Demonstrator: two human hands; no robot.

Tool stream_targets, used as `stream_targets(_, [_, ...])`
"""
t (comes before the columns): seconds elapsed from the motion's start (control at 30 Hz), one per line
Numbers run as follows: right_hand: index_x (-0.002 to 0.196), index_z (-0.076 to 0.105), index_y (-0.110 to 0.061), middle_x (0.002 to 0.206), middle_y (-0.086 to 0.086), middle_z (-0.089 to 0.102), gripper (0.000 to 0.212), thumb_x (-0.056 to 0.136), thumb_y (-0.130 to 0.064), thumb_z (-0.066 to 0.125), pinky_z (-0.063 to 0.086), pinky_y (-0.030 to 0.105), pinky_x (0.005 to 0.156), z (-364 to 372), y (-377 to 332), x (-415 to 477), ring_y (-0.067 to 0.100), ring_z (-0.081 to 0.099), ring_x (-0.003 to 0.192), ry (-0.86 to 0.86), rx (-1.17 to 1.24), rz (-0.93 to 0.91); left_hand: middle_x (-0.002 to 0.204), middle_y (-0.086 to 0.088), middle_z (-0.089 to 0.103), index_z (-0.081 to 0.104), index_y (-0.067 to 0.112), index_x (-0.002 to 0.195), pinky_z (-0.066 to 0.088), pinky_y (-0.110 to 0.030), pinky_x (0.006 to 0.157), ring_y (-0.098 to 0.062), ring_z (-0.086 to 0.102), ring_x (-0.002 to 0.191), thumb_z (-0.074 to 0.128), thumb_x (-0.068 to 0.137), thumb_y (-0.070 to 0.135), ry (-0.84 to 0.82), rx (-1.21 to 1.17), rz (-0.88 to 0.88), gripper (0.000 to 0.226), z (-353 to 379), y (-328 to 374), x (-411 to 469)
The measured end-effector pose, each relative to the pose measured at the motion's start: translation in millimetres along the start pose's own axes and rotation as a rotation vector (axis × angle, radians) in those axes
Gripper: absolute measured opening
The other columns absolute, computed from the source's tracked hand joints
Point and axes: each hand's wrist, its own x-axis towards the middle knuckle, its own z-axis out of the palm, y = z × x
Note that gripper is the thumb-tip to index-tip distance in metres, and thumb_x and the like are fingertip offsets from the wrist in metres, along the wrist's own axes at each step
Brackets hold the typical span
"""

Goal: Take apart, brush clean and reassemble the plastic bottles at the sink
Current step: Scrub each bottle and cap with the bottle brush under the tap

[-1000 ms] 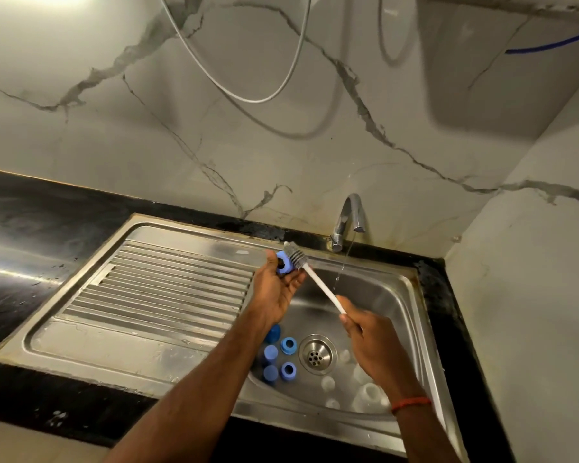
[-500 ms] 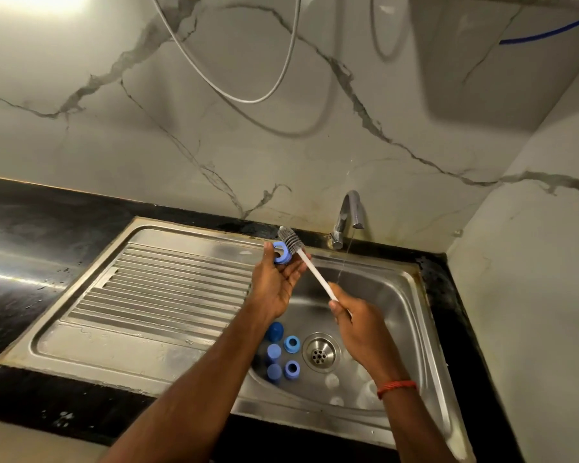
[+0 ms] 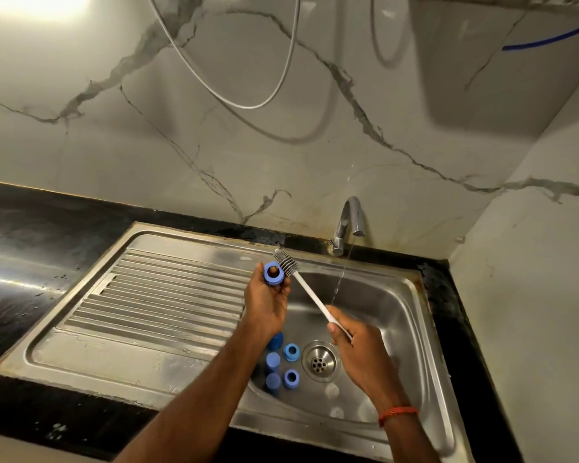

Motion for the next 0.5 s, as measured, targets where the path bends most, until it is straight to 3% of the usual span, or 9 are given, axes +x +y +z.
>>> stream_targets(0.1, [0.141, 0.054, -0.030, 0.076, -0.007, 0.060, 0.041, 0.101, -0.022, 0.055, 0.048, 0.023, 0.061, 6.2, -4.9, 2.8, 0.007, 0.056, 0.068, 0.042, -0.071, -0.054, 0.087, -0.012, 0.069, 0.065, 0.006, 0.103, 0.054, -0.025, 0.067, -0.016, 0.065, 0.074, 0.043, 0.107, 0.028, -0.064, 0.040, 0.004, 0.032, 7.6, -8.2, -6.7])
stream_targets(0.23, [0.143, 0.050, -0.035, 0.079, -0.011, 0.053, 0.042, 0.102, -0.027, 0.053, 0.039, 0.013, 0.062, 5.4, -5.7, 4.3, 0.004, 0.051, 0.070, 0.002, -0.179, -0.092, 0.092, -0.015, 0.072, 0.064, 0.002, 0.113, 0.058, -0.025, 0.073, -0.019, 0.068, 0.083, 0.042, 0.107, 0.020, -0.100, -0.027, 0.010, 0.029, 12.5, -3.4, -5.5])
stream_targets(0.33, [0.141, 0.049, -0.042, 0.084, -0.010, 0.060, 0.043, 0.101, -0.028, 0.054, 0.051, 0.023, 0.067, -6.2, 4.5, -4.1, 0.005, 0.058, 0.073, 0.000, -0.182, -0.069, 0.098, -0.015, 0.074, 0.066, 0.002, 0.115, 0.059, -0.027, 0.077, -0.020, 0.070, 0.087, 0.047, 0.106, 0.022, -0.101, -0.076, 0.001, 0.029, 9.0, 4.6, -1.6])
stream_targets(0.5, [0.147, 0.043, -0.039, 0.081, -0.002, 0.053, 0.045, 0.104, -0.026, 0.048, 0.047, 0.025, 0.059, 0.7, -10.9, 7.8, 0.012, 0.054, 0.069, 0.070, -0.251, -0.034, 0.099, -0.016, 0.075, 0.064, 0.000, 0.115, 0.061, -0.028, 0.079, -0.022, 0.071, 0.091, 0.043, 0.107, 0.019, -0.165, -0.076, -0.019, 0.030, 18.2, -9.2, -6.7])
